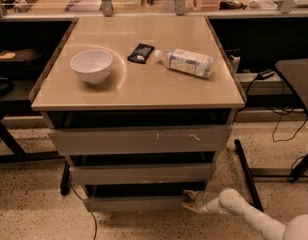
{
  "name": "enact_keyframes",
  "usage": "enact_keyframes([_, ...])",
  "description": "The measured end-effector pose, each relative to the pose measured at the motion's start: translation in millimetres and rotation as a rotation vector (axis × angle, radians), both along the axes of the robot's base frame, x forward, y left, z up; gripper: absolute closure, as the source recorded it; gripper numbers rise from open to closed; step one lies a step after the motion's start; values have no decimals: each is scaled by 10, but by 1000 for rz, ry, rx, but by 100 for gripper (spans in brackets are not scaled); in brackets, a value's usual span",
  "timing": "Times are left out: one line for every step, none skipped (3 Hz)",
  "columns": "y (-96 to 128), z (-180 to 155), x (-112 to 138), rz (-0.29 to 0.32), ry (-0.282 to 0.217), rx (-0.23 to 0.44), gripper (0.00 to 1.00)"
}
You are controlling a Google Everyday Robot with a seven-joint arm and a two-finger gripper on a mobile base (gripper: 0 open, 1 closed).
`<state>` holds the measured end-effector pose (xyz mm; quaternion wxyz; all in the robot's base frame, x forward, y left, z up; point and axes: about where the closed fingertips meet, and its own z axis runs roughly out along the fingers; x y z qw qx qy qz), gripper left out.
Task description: Open bottom drawer
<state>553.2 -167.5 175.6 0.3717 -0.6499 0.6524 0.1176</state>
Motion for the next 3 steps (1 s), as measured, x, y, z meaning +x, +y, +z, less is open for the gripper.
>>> enact_keyframes([0,30,0,0,0,0,100])
enact_keyframes([1,31,0,0,0,0,86])
enact_keyframes([1,31,0,0,0,0,63])
